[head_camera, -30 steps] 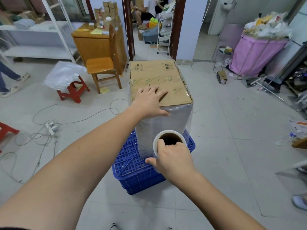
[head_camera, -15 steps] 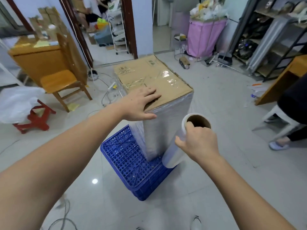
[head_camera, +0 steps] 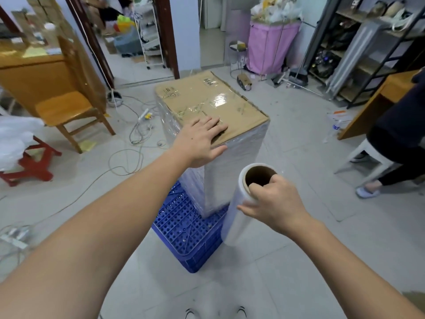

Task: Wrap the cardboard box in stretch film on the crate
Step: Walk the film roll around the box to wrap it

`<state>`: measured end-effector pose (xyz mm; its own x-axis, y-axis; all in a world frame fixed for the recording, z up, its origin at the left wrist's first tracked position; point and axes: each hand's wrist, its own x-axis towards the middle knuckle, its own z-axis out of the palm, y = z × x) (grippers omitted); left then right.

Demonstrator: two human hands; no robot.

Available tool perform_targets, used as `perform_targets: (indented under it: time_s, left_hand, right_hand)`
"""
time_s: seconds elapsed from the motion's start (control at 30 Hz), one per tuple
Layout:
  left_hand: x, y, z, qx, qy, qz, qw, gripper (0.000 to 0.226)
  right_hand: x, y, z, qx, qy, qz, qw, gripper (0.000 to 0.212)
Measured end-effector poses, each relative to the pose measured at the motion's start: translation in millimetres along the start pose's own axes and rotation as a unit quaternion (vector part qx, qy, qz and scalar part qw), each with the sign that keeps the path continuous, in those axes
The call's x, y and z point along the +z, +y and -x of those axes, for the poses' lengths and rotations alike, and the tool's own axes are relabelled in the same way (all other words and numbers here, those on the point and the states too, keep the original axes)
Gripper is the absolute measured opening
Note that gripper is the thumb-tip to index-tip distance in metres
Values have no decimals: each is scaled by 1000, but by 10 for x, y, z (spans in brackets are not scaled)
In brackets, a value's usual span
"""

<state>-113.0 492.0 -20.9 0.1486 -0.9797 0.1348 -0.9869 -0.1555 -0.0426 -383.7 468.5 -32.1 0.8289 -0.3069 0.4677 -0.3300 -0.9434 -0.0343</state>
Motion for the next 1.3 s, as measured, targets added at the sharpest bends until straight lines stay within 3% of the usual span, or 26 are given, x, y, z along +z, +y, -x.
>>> perform_targets:
  time_s: [0.13, 0.37, 0.67, 0.9, 1.0, 1.13, 1.2, 1.3]
  left_hand:
    - [1, 6, 42, -13, -2, 4, 1000, 73]
    - [42, 0, 32, -20, 8, 3, 1000, 71]
    - [47, 24, 40, -25, 8, 13, 1000, 76]
    - [45, 3, 43, -29, 10, 17, 999, 75]
    - [42, 3, 48, -23, 4, 21, 1000, 76]
    - [28, -27, 46, -11, -4, 19, 1000, 78]
    - [43, -34, 43, -6, -2, 21, 1000, 77]
    - [58, -62, 13, 0, -8, 28, 1000, 76]
  right_hand:
    - [42, -58, 47, -122, -24, -56, 991, 51]
    - [82, -139, -49, -137, -3, -95, 986, 48]
    - [105, -301, -232, -174, -62, -71, 980, 45]
    - [-68, -534, -290, -103, -94, -29, 990, 65]
    - [-67, -647, -272, -48, -142, -16, 988, 53]
    - [-142, -824, -289, 58, -210, -28, 976, 22]
    - [-134, -905, -348, 118, -234, -10, 965, 30]
    - [-66, -1001, -547, 174, -246, 30, 953, 58]
